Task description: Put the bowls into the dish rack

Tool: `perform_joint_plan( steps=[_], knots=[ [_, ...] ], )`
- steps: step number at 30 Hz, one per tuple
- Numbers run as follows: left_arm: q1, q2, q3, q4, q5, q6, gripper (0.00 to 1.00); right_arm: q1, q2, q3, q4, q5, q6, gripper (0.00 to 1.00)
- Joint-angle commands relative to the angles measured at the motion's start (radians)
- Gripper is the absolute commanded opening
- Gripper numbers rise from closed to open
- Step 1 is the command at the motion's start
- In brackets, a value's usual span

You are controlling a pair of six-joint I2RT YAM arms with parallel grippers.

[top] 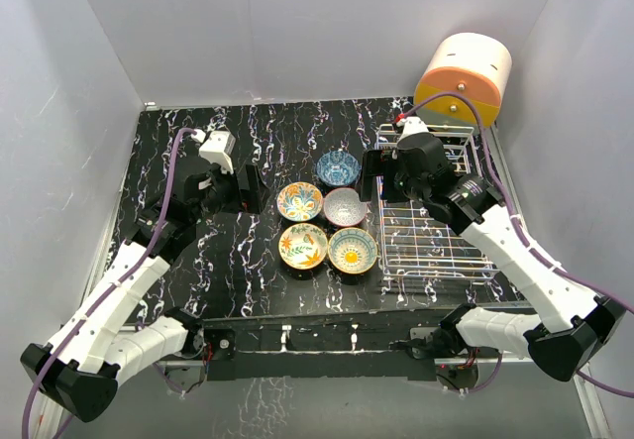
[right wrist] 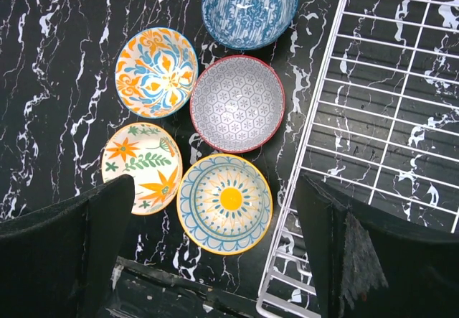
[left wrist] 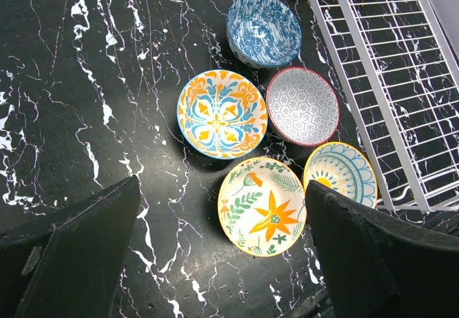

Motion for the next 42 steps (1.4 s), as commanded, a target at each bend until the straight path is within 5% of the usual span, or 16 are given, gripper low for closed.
perform_joint_plan(
  steps=[1,11,17,29,42],
  knots=[
    [-0.003,-0.009,0.026,-0.001,0.002,0.0,0.97,0.005,-0.025,0.052,0.033,0.012,-0.032,0.98],
    [-0.004,-0.023,0.012,-0.002,-0.004,0.004,0.97,0.005,-0.108,-0.022,0.13,-0.107,-0.167,0.98],
    [-0.003,-0.044,0.002,-0.004,-0.009,-0.006,0.97,0.039,-0.031,-0.015,0.051,-0.189,-0.172,0.81],
    [-0.003,-0.061,-0.017,0.001,-0.023,-0.016,0.97,0.483,0.052,-0.083,-0.039,0.03,-0.003,0.71],
    [-0.003,-0.142,0.007,-0.023,-0.119,-0.016,0.97,0.498,0.185,-0.254,0.112,0.104,-0.023,0.7]
  ],
)
